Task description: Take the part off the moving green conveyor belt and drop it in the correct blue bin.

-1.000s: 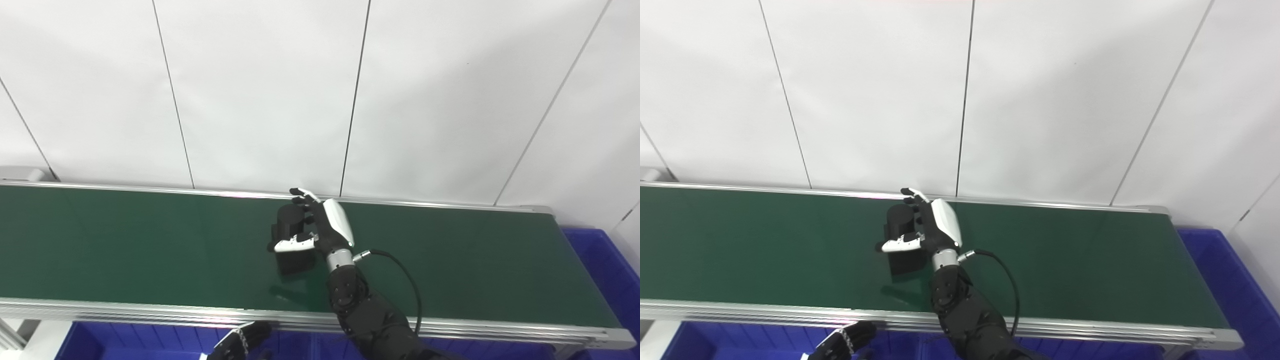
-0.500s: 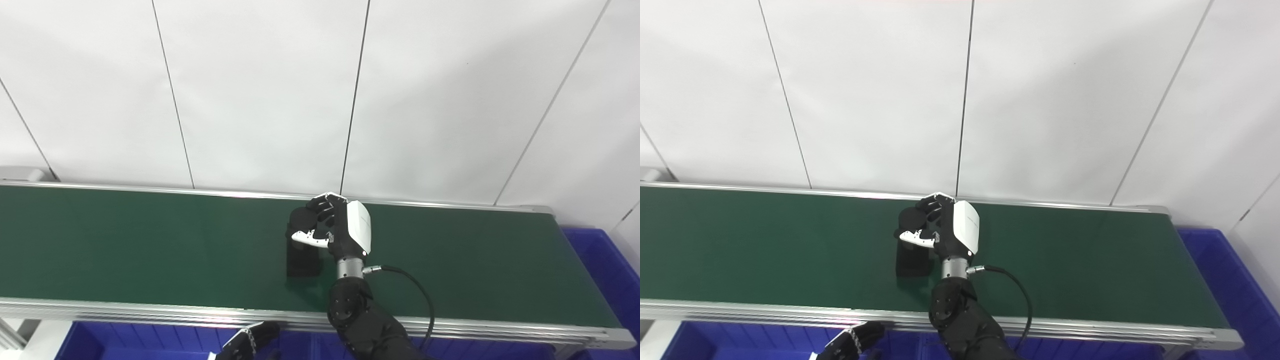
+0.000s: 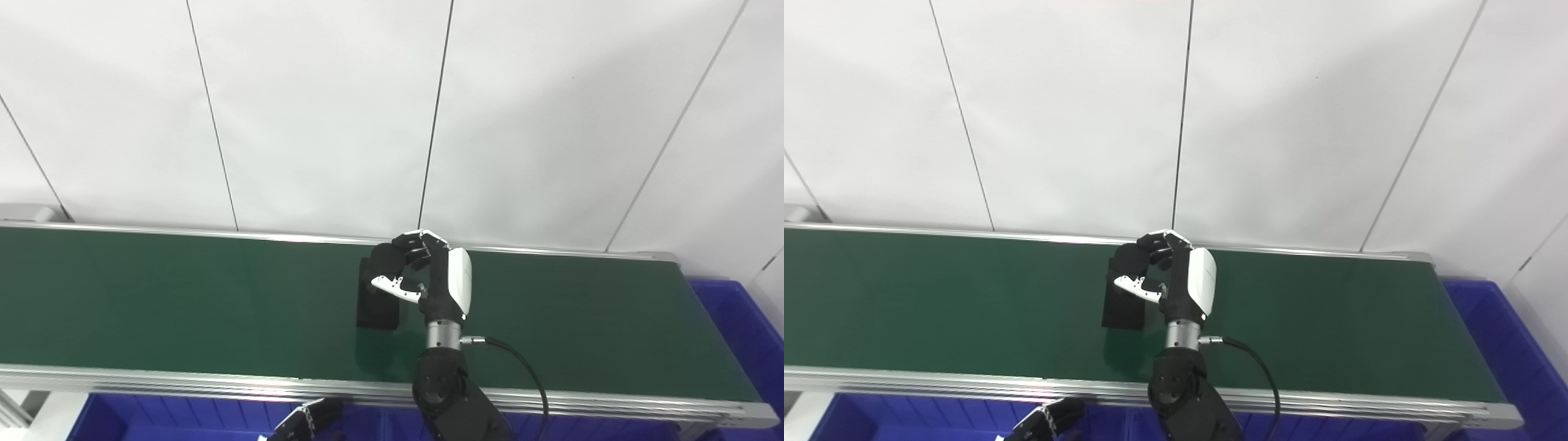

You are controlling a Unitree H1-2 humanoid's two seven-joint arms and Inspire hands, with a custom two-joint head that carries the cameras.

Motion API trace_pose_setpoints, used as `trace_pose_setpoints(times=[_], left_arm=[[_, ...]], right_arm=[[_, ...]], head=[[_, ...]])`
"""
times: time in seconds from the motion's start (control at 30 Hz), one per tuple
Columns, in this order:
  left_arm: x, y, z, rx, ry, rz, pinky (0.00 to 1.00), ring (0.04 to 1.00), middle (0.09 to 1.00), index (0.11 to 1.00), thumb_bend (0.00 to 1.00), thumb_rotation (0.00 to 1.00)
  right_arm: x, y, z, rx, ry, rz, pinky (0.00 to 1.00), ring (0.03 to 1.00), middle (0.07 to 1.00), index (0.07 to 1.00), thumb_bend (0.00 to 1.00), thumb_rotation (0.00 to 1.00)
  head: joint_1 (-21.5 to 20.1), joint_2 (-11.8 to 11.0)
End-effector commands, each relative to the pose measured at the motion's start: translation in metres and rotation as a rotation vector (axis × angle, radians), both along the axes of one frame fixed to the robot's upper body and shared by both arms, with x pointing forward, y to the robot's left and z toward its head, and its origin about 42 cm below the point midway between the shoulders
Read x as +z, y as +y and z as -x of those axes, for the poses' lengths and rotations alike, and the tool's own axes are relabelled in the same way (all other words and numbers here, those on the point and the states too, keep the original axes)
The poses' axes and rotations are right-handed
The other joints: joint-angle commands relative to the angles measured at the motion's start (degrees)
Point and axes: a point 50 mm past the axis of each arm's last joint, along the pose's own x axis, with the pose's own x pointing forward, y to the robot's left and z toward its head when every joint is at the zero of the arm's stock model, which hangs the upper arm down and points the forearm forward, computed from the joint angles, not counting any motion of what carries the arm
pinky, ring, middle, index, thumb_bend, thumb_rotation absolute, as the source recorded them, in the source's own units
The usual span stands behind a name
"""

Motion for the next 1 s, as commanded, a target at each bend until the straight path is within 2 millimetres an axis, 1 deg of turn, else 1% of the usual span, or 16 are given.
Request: trace_pose_setpoints(times=[0.0,0.17,0.2,0.27,0.3,0.33,0.37,0.4,0.5,0.57,0.67,0.77,0.83,0.87,0.9,0.97], left_arm=[[0.011,-0.001,-0.008,-0.012,-0.071,-0.004,0.84,0.755,0.735,0.679,0.39,0.00],[0.010,0.002,-0.008,-0.021,-0.073,-0.001,0.80,0.745,0.732,0.681,0.44,0.00],[0.011,0.002,-0.008,-0.023,-0.075,0.001,0.80,0.745,0.731,0.681,0.44,0.00],[0.012,0.002,-0.007,-0.024,-0.079,0.007,0.78,0.734,0.724,0.679,0.44,0.00],[0.012,0.002,-0.007,-0.026,-0.079,0.008,0.76,0.725,0.718,0.678,0.44,0.00],[0.012,0.002,-0.006,-0.026,-0.079,0.004,0.75,0.717,0.713,0.677,0.44,0.00],[0.012,0.002,-0.006,-0.027,-0.080,0.001,0.74,0.716,0.713,0.677,0.45,0.00],[0.013,0.002,-0.005,-0.028,-0.081,0.000,0.75,0.721,0.717,0.678,0.45,0.00],[0.013,0.003,-0.002,-0.027,-0.081,0.009,0.77,0.721,0.716,0.679,0.45,0.00],[0.013,0.004,-0.001,-0.028,-0.080,0.014,0.78,0.722,0.718,0.680,0.44,0.00],[0.013,0.005,-0.001,-0.041,-0.085,0.007,0.80,0.725,0.716,0.678,0.45,0.00],[0.014,0.006,0.000,-0.044,-0.089,0.016,0.79,0.719,0.708,0.672,0.46,0.00],[0.015,0.006,0.000,-0.046,-0.092,0.021,0.77,0.708,0.704,0.675,0.47,0.00],[0.015,0.006,0.000,-0.048,-0.094,0.023,0.75,0.698,0.700,0.675,0.45,0.00],[0.016,0.006,-0.001,-0.055,-0.098,0.025,0.74,0.695,0.698,0.673,0.45,0.00],[0.017,0.006,-0.002,-0.062,-0.104,0.027,0.73,0.693,0.696,0.671,0.46,0.00]], right_arm=[[0.033,0.008,0.002,0.035,-0.113,-0.033,0.41,0.451,0.492,0.278,0.50,0.00],[0.053,0.004,0.036,0.092,-0.180,-0.095,0.40,0.453,0.499,0.271,0.50,0.00],[0.053,0.001,0.047,0.093,-0.190,-0.095,0.40,0.453,0.500,0.270,0.50,0.00],[0.052,-0.003,0.062,0.092,-0.197,-0.097,0.39,0.450,0.507,0.270,0.50,0.00],[0.049,-0.007,0.072,0.090,-0.199,-0.107,0.39,0.452,0.510,0.269,0.50,0.00],[0.046,-0.010,0.081,0.088,-0.199,-0.122,0.38,0.455,0.515,0.268,0.50,0.00],[0.042,-0.013,0.090,0.085,-0.197,-0.137,0.38,0.457,0.518,0.268,0.50,0.00],[0.038,-0.016,0.099,0.079,-0.191,-0.149,0.39,0.455,0.517,0.267,0.50,0.00],[0.022,-0.026,0.124,0.063,-0.146,-0.173,0.43,0.430,0.493,0.252,0.50,0.00],[0.009,-0.032,0.137,0.060,-0.117,-0.173,0.43,0.429,0.493,0.245,0.50,0.00],[-0.020,-0.047,0.164,0.035,-0.025,-0.142,0.43,0.424,0.494,0.244,0.50,0.00],[-0.043,-0.059,0.186,0.008,0.052,-0.128,0.41,0.438,0.505,0.263,0.50,0.00],[-0.057,-0.065,0.198,-0.007,0.107,-0.132,0.40,0.444,0.507,0.269,0.50,0.00],[-0.061,-0.066,0.202,-0.015,0.125,-0.128,0.40,0.445,0.507,0.269,0.50,0.00],[-0.070,-0.069,0.208,-0.030,0.150,-0.124,0.41,0.444,0.504,0.268,0.50,0.00],[-0.083,-0.074,0.217,-0.053,0.193,-0.122,0.41,0.442,0.501,0.267,0.50,0.00]], head=[[-0.37,0.21],[-1.46,0.31],[-1.82,0.58],[-2.34,0.94],[-2.34,0.94],[-2.79,1.59],[-2.79,1.59],[-3.22,2.30],[-3.83,2.86],[-4.39,3.44],[-5.53,4.90],[-6.73,6.31],[-7.11,6.86],[-7.11,6.86],[-7.40,7.69],[-7.38,8.29]])
